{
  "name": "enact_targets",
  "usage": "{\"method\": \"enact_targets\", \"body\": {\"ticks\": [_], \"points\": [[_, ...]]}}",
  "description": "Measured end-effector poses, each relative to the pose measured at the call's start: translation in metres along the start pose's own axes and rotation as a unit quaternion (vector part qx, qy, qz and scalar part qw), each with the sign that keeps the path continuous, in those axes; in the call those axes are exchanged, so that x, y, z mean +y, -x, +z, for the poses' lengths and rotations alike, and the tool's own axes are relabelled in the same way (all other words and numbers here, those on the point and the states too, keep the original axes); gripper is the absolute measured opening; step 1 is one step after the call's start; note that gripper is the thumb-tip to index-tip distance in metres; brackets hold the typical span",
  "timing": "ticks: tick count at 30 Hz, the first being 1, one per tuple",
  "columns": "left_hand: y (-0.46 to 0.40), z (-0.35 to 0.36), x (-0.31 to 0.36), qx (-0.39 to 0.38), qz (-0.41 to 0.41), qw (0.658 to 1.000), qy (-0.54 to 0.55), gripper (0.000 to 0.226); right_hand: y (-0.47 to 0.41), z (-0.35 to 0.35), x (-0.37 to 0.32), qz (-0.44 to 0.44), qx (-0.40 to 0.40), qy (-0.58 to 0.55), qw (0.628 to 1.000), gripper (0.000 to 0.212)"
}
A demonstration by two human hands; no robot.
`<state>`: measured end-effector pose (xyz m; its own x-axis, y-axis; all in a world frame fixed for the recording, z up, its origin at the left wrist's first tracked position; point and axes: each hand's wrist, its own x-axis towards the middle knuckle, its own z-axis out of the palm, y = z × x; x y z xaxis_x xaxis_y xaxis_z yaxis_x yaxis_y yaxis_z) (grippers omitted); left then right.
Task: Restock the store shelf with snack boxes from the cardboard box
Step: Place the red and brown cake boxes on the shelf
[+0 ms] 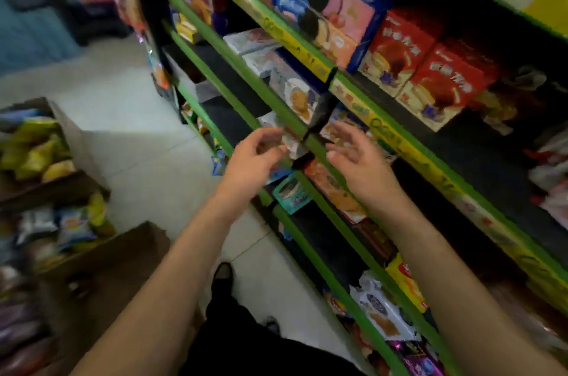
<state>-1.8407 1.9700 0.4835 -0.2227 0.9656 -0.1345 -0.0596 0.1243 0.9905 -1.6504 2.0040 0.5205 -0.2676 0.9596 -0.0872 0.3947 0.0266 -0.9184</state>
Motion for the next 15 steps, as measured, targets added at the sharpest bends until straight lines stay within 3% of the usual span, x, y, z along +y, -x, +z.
{"method": "enact_targets", "body": {"ticks": [6, 15], "points": [[0.028, -0.147, -0.092, 0.187, -0.136, 0.972, 0.031, 0.025, -0.043, 0.171, 0.029, 0.045, -0.190, 0.047, 0.980, 0.045], [0.071, -0.317, -0.223, 0.382, -0.288, 0.872, 0.103, 0.017, -0.071, 0.406, 0.067, 0.126, -0.412, 0.115, 0.895, 0.038]]}}
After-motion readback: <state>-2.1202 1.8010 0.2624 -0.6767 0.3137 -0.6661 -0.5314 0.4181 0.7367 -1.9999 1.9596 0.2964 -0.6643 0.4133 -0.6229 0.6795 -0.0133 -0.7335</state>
